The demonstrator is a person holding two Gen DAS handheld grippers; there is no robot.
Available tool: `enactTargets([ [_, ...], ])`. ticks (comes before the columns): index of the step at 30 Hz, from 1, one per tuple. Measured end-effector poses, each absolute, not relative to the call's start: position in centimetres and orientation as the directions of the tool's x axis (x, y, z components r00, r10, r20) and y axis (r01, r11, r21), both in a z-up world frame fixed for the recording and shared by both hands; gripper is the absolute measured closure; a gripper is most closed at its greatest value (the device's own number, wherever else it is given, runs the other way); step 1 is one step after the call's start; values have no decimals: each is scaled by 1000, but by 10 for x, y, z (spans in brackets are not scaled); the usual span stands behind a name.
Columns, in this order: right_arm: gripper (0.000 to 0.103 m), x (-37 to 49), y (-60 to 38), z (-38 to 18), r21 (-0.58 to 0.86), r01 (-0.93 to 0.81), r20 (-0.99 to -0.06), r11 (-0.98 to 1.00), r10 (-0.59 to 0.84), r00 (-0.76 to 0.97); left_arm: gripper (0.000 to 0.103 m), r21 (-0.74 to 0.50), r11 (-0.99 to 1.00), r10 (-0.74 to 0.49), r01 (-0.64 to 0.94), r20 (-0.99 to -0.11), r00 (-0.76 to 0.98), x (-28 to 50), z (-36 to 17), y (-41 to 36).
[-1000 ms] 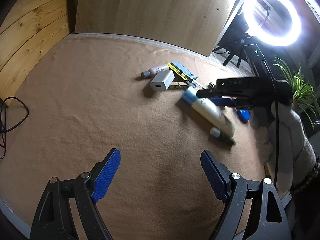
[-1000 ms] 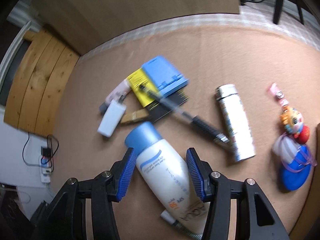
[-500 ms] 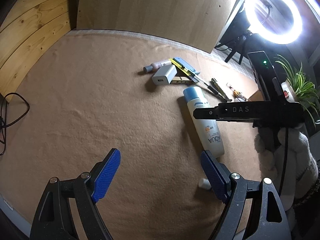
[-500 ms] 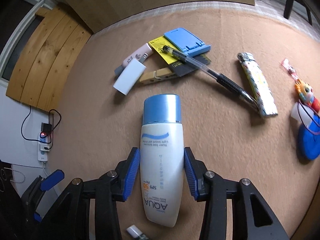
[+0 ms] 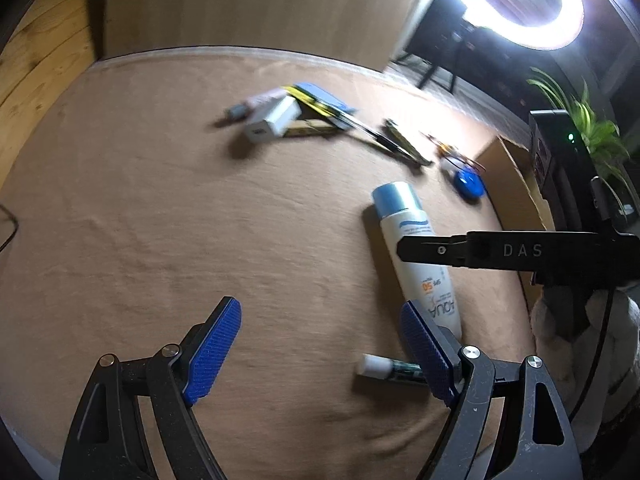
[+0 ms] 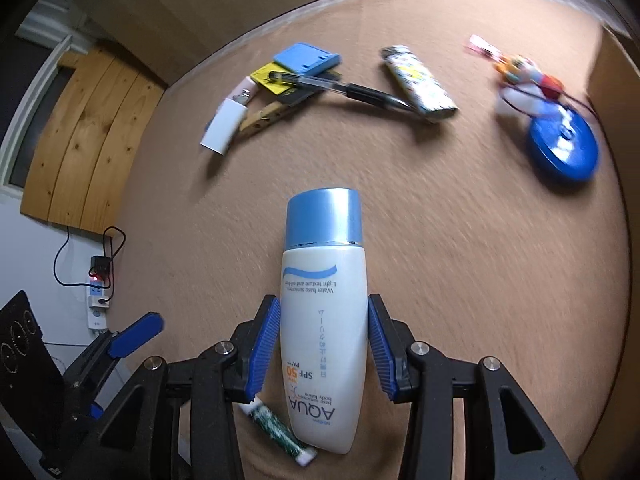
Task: Organize objects
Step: 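Grasp the AQUA bottle with the right tool and lift it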
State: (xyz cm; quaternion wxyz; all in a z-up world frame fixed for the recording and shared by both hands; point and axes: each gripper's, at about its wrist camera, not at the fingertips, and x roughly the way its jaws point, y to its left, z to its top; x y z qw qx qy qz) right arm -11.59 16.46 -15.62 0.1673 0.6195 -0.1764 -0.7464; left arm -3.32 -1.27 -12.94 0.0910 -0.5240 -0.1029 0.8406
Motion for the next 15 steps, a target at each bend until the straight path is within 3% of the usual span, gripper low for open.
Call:
enactTargets([
  [15, 62, -89, 210, -145, 552, -55, -815, -832, -524, -246, 18, -282, -930, 353, -236, -863, -360, -42, -136, 64],
])
